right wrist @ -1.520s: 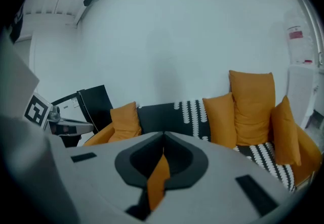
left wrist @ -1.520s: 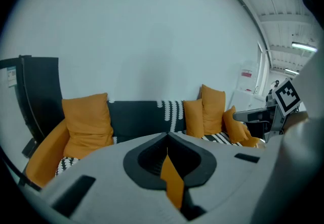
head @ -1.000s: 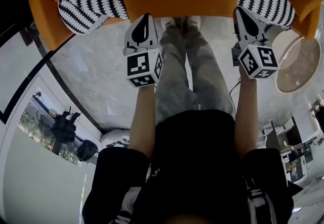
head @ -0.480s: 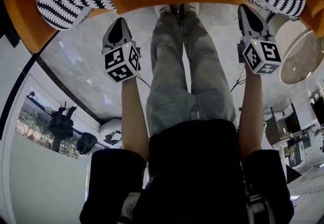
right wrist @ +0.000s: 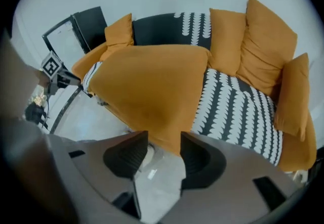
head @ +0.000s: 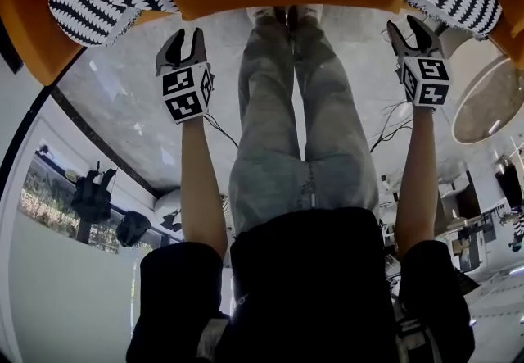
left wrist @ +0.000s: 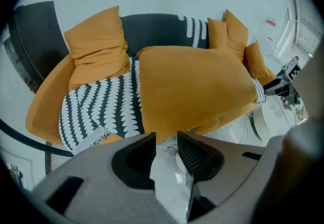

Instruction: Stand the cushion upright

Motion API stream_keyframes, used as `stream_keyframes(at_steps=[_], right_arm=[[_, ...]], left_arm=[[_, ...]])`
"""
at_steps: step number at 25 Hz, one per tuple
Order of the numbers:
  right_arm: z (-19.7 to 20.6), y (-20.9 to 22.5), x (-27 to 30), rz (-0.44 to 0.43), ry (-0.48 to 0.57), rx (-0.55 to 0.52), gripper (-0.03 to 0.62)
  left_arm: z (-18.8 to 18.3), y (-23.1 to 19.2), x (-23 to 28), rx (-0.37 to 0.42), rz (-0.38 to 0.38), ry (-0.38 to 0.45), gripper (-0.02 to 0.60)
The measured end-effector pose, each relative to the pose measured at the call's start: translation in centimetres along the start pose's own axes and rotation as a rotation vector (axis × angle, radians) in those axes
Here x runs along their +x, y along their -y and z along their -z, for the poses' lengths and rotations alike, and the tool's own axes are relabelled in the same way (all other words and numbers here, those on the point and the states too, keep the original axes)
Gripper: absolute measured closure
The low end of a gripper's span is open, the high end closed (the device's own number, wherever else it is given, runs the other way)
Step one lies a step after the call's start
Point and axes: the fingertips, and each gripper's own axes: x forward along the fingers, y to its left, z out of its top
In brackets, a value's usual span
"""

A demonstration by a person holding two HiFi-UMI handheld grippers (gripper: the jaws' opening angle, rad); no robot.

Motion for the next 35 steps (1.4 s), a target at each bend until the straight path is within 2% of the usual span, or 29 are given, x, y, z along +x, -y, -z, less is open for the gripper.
stream_keyframes(at_steps=[4,8,10,12,18,20,21,26,29,35], right_arm=[[1.9,1.0,2.4,0.046,-0.072,-0.057,0.410],[3.5,2.6,5.1,0.031,-0.126,-0.072,0.409],[4.3,3.1,6.4,0.018,-0.150,-0.048,0.407],[4.8,3.4,7.2,0.008,-0.158,-0.023,0.405],[4.5,3.9,7.9,0.004,-0.163,-0.040,0.405],[4.3,3.7,8.1,0.008,-0.165,-0.036,0.407],[4.2,3.5,8.1,0.009,-0.166,-0.032,0.418],[2.9,2.8,8.0,0.008,-0.130,0.062,0.512],[2.4,2.6,7.1,0.007,-0.104,0.147,0.537],[1.1,2.4,5.4,0.003,-0.074,0.202,0.545]], left_arm=[[2.7,-1.7,2.0,0.069,-0.021,-0.082,0.415],[5.0,-0.9,5.3,0.185,-0.004,-0.202,0.400],[5.6,-1.5,6.3,0.168,-0.037,-0.221,0.400],[5.7,-2.5,6.9,0.137,-0.082,-0.215,0.400],[2.9,-2.3,8.4,0.177,-0.135,-0.163,0.400],[2.4,-2.3,8.7,0.181,-0.132,-0.165,0.406],[2.3,-2.2,8.7,0.188,-0.127,-0.170,0.429],[1.5,-2.1,8.3,0.227,-0.131,-0.173,0.517],[0.9,-1.9,7.2,0.232,-0.126,-0.167,0.529],[-0.2,-1.8,5.0,0.209,-0.079,-0.145,0.534]])
